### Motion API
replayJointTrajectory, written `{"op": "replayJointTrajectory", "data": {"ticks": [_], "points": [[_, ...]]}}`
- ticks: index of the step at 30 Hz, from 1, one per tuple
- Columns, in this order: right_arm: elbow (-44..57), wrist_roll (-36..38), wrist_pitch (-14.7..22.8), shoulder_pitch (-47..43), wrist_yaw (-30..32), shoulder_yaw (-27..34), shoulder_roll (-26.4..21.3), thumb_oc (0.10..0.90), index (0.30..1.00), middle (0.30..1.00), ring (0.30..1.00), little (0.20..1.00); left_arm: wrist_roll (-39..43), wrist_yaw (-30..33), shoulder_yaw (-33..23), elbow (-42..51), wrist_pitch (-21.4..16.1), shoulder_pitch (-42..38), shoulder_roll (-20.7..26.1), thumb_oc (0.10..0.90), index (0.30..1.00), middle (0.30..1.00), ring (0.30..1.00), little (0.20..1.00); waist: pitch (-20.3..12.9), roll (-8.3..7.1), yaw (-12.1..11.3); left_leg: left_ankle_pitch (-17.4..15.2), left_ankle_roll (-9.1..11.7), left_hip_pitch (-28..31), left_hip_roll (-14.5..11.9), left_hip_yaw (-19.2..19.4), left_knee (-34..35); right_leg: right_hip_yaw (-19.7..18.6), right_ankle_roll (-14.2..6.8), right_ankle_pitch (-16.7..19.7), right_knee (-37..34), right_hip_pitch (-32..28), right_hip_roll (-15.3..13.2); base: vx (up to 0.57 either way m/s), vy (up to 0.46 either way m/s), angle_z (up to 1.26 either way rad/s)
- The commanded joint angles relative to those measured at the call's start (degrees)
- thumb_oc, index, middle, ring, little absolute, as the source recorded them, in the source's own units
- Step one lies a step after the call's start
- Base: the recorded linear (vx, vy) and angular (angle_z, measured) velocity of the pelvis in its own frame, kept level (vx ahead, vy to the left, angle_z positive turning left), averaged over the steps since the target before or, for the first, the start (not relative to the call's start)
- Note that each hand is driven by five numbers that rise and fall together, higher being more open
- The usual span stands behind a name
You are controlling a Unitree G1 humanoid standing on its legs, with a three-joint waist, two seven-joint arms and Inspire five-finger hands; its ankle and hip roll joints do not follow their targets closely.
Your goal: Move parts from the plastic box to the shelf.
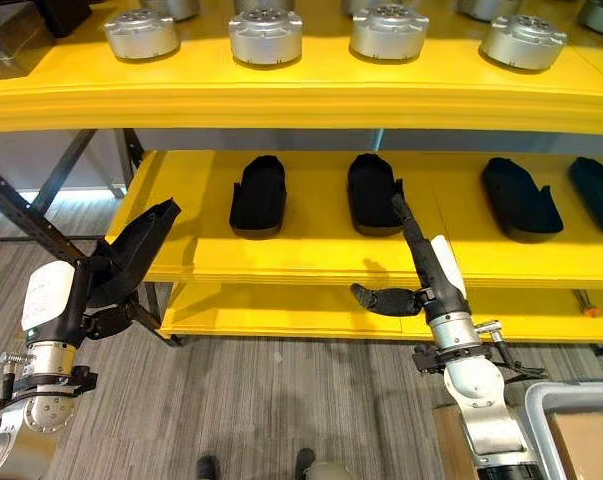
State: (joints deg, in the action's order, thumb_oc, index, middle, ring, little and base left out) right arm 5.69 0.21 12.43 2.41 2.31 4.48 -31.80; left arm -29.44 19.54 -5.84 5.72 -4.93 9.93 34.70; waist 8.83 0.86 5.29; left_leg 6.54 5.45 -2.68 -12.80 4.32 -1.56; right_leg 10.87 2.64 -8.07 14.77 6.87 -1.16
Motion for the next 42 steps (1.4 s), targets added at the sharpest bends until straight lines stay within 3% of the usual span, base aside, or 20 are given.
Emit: {"op": "replayJointTrajectory", "data": {"ticks": [1,3,9,17,22,29,33,40,42], "points": [[3.4,1.3,4.9,-4.5,2.2,2.3,-2.1,0.9,1.0,1.0,1.0,1.0,1.4,5.0,-6.8,7.9,-3.0,-5.4,2.2,0.4,0.3,0.3,0.3,0.3,-3.3,-1.63,-0.5,-4.9,1.1,0.2,0.7,-0.1,-2.1,-2.9,-6.6,2.4,-7.4,-5.1,-4.4,0.07,0.16,0.01],[3.1,1.0,4.4,-4.2,2.0,2.5,-1.3,0.9,1.0,1.0,1.0,1.0,0.8,5.3,-7.1,7.8,-2.6,-5.4,2.6,0.4,0.3,0.3,0.3,0.3,-3.1,-2.17,-0.4,-8.5,0.4,0.4,2.0,1.7,-5.9,-3.7,-7.8,3.1,-8.0,-6.3,-6.2,0.08,0.184,-0.01],[3.2,0.3,3.7,-3.9,1.5,2.8,-0.4,0.9,1.0,1.0,1.0,1.0,0.1,5.8,-8.7,7.8,-1.8,-6.0,3.7,0.4,0.3,0.3,0.3,0.3,-3.2,-3.15,-0.6,-13.4,-0.7,0.7,2.8,4.8,-11.1,-5.4,-9.3,3.8,-8.7,-7.2,-8.6,0.05,0.156,-0.23],[3.1,0.6,3.3,-2.9,1.2,3.9,0.9,0.9,1.0,1.0,1.0,1.0,-1.0,6.9,-9.9,7.7,-0.3,-8.5,5.4,0.4,0.3,0.3,0.3,0.3,-3.4,-5.12,0.0,-17.1,-1.7,0.3,3.2,6.7,-15.6,-6.6,-10.4,4.4,-8.4,-7.1,-9.6,0.03,0.107,-0.18],[3.1,1.5,3.1,-2.5,0.8,3.7,1.6,0.9,1.0,1.0,1.0,1.0,-1.7,7.2,-9.0,6.8,0.3,-10.8,6.3,0.4,0.3,0.3,0.3,0.3,-4.0,-6.33,0.3,-17.7,-2.0,0.3,3.1,7.3,-15.9,-6.7,-10.7,4.9,-9.1,-7.4,-9.7,0.02,0.042,-0.05],[2.9,2.3,2.9,-2.8,0.1,2.6,2.2,0.9,1.0,1.0,1.0,1.0,-3.0,6.8,-5.9,4.0,1.4,-13.7,7.4,0.4,0.3,0.3,0.3,0.3,-4.8,-7.25,1.2,-17.4,-2.0,0.8,3.1,7.8,-14.9,-7.5,-10.8,5.3,-9.6,-7.4,-9.3,0.02,0.007,-0.03],[3.0,2.5,3.0,-3.2,-0.4,1.6,1.6,0.9,1.0,1.0,1.0,1.0,-3.8,6.3,-3.5,2.0,2.0,-16.0,7.8,0.4,0.3,0.3,0.3,0.3,-5.2,-7.03,1.8,-16.1,-1.6,1.8,3.1,7.6,-12.4,-7.7,-10.7,5.1,-9.7,-7.3,-9.0,0.01,-0.017,0.01],[3.1,2.5,3.2,-3.5,-1.3,0.6,0.1,0.9,1.0,1.0,1.0,1.0,-4.6,6.0,-2.7,0.6,2.4,-16.5,6.9,0.4,0.3,0.3,0.3,0.3,-5.4,-6.36,2.5,-11.7,0.9,3.2,0.1,5.9,-8.4,-7.5,-8.3,2.5,-7.3,-6.1,-5.1,0.0,-0.169,0.03],[3.0,3.0,3.4,-3.5,-1.3,0.9,-0.3,0.9,1.0,1.0,1.0,1.0,-4.3,5.7,-3.4,0.4,2.7,-15.3,6.2,0.4,0.3,0.3,0.3,0.3,-4.6,-6.53,2.0,-7.7,2.2,1.3,-1.6,5.0,-12.2,-7.4,-6.8,2.1,-7.3,-6.6,-3.5,-0.03,-0.225,-0.01]]}}
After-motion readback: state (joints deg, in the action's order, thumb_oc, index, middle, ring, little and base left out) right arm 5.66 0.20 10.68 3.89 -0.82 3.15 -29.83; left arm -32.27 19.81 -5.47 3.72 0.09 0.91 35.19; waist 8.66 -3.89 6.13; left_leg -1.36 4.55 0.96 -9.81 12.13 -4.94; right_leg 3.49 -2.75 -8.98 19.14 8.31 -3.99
